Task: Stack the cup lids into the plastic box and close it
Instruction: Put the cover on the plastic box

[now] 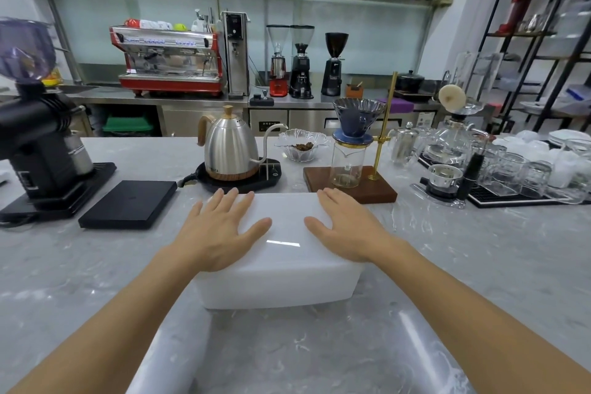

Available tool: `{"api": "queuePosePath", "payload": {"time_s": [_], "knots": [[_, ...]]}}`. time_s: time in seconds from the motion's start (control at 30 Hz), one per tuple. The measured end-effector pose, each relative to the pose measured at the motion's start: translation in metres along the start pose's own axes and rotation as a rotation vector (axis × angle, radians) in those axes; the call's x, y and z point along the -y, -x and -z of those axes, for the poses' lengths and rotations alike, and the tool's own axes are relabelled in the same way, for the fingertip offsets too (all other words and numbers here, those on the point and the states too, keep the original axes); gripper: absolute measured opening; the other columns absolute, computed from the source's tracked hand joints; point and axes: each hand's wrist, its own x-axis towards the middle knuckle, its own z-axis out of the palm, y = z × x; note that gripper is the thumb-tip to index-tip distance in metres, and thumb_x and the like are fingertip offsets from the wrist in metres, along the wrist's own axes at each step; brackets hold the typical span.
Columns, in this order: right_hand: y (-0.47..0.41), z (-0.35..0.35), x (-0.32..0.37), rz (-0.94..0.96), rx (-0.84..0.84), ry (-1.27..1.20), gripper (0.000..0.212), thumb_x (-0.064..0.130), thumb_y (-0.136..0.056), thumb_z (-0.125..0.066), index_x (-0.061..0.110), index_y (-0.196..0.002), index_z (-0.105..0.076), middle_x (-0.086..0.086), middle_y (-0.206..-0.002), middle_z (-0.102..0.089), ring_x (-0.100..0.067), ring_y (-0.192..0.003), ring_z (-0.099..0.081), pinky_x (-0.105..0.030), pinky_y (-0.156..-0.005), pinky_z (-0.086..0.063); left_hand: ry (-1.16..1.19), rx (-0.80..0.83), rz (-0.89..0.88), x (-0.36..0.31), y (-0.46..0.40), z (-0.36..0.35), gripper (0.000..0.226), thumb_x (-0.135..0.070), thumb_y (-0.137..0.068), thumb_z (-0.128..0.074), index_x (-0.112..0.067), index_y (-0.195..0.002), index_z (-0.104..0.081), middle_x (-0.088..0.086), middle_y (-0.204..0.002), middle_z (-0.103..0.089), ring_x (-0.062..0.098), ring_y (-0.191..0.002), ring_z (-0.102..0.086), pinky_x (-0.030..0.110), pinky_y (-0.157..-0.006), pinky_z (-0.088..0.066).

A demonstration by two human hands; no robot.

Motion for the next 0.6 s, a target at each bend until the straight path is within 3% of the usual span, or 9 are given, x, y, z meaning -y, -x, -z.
{"api": "queuePosePath", "payload": {"time_s": [0.17,0.27,0.37,0.47,0.6], "knots": [[-0.002,0.003,0.001,-0.006,-0.037,-0.007,0.081,0.067,-0.091,-0.031,0.02,-0.156,-0.02,0.002,-0.164,-0.021,-0.017,-0.151,-0.016,-0.038,-0.12,-0.018,-0.024,-0.016,0.024,-0.004,-0.002,0.004,0.1,-0.089,-0.076,-0.007,-0.039,-0.163,-0.01,-0.002,-0.173,-0.009,0.02,-0.159,-0.002,0.054,-0.126,-0.014],[-0.005,0.004,0.003,0.0,-0.051,-0.017,0.077,0.063,-0.093,-0.034,0.019,-0.155,-0.024,0.0,-0.162,-0.024,-0.019,-0.15,-0.016,-0.039,-0.119,-0.019,-0.011,-0.061,0.034,-0.007,-0.005,0.005,0.088,-0.084,-0.086,-0.018,-0.038,-0.161,-0.019,0.001,-0.168,-0.023,0.023,-0.156,-0.013,0.053,-0.121,-0.022],[-0.008,0.002,0.003,-0.01,-0.082,-0.183,0.064,0.051,-0.097,-0.044,0.018,-0.151,-0.032,0.001,-0.157,-0.029,-0.017,-0.148,-0.018,-0.038,-0.118,-0.02,0.076,-0.134,0.052,-0.008,-0.01,0.007,0.075,-0.076,-0.092,-0.03,-0.035,-0.154,-0.036,0.003,-0.154,-0.04,0.024,-0.146,-0.028,0.051,-0.113,-0.032],[-0.006,0.0,-0.001,-0.053,-0.146,-0.361,0.056,0.037,-0.097,-0.054,0.018,-0.147,-0.038,0.002,-0.154,-0.034,-0.018,-0.144,-0.027,-0.033,-0.113,-0.025,0.23,-0.166,0.11,-0.003,-0.009,0.004,0.073,-0.069,-0.095,-0.04,-0.027,-0.154,-0.039,0.003,-0.157,-0.038,0.024,-0.147,-0.031,0.049,-0.114,-0.035],[-0.002,-0.007,-0.008,-0.205,-0.194,-0.553,0.06,0.029,-0.099,-0.054,0.015,-0.152,-0.032,-0.001,-0.158,-0.033,-0.02,-0.142,-0.035,-0.029,-0.109,-0.028,0.363,-0.235,0.245,0.006,-0.008,-0.001,0.072,-0.052,-0.097,-0.053,-0.015,-0.156,-0.037,0.005,-0.163,-0.038,0.027,-0.148,-0.038,0.046,-0.115,-0.036]]}}
